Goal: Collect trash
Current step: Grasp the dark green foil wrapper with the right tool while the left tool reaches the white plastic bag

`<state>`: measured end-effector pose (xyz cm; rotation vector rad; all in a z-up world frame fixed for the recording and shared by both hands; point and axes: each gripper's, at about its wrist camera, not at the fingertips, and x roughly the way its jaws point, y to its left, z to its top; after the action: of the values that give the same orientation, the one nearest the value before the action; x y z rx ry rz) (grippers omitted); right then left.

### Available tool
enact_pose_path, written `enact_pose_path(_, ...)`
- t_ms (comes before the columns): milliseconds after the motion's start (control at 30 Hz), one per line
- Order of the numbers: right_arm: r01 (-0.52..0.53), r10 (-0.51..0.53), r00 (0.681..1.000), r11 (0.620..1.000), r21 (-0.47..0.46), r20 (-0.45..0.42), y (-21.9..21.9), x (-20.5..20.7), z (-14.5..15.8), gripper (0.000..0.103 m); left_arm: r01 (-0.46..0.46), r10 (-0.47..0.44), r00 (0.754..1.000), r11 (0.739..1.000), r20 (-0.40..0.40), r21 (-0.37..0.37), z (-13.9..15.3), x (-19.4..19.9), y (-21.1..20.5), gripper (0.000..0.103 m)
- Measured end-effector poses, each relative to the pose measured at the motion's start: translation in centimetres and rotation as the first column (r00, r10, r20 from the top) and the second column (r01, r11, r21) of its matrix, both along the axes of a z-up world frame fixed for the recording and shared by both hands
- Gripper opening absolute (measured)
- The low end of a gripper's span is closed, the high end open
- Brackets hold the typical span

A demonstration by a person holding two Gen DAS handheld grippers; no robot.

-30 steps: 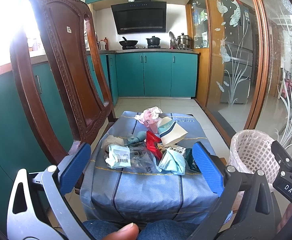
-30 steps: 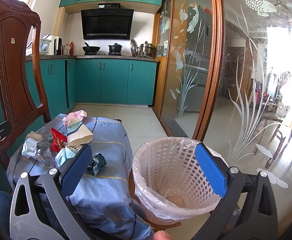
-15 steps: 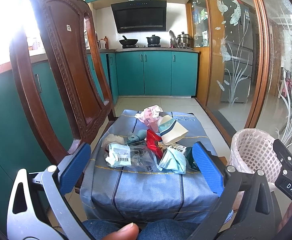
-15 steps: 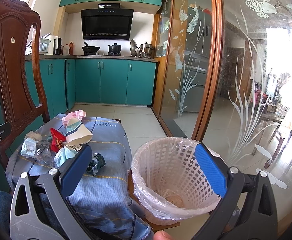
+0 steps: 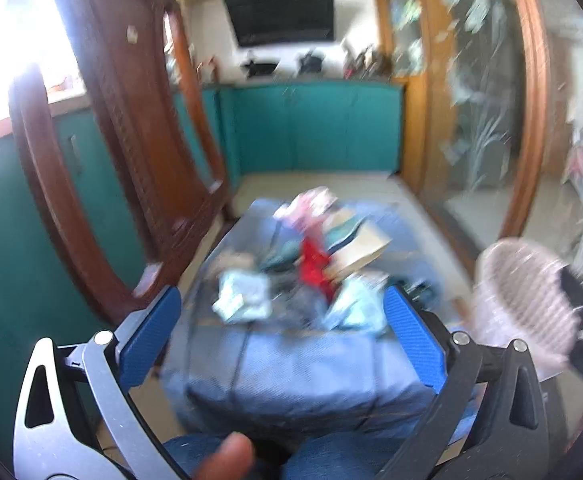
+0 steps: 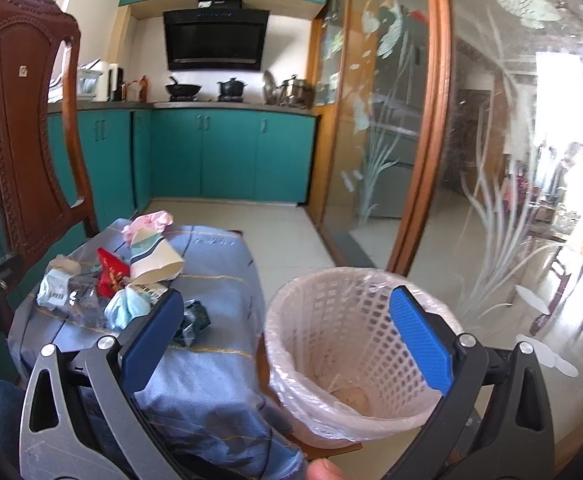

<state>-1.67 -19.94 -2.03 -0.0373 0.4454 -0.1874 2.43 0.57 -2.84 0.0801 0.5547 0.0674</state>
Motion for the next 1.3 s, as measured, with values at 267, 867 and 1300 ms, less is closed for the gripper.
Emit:
enact_pose_path(267, -0.278, 0.285, 0.942, 0.958, 0.066, -0.178, 3.0, 7.9, -3.1, 0.070, -0.072, 0.063, 0.985, 0.996, -0.160, -0.049, -3.6, 3.6, 4.0, 0.077)
enact_pose_path(867, -0.319, 0.330, 0.853, 0.943, 0.096, -0.405, 5.7, 15.4, -10.4, 0.041, 0.003, -0.047, 0.955, 0.989, -0.291, -0.149, -7.4, 9.1, 3.0, 0.096)
enact_pose_path(1300, -0.289, 0.302, 0.905, 0.953, 0.090, -0.299, 3.7, 10.9, -7.0, 0.041, -0.059, -0.020, 0.924, 0.979, -0.382, -0.193, -10.0, 14.4, 5.8, 0.090)
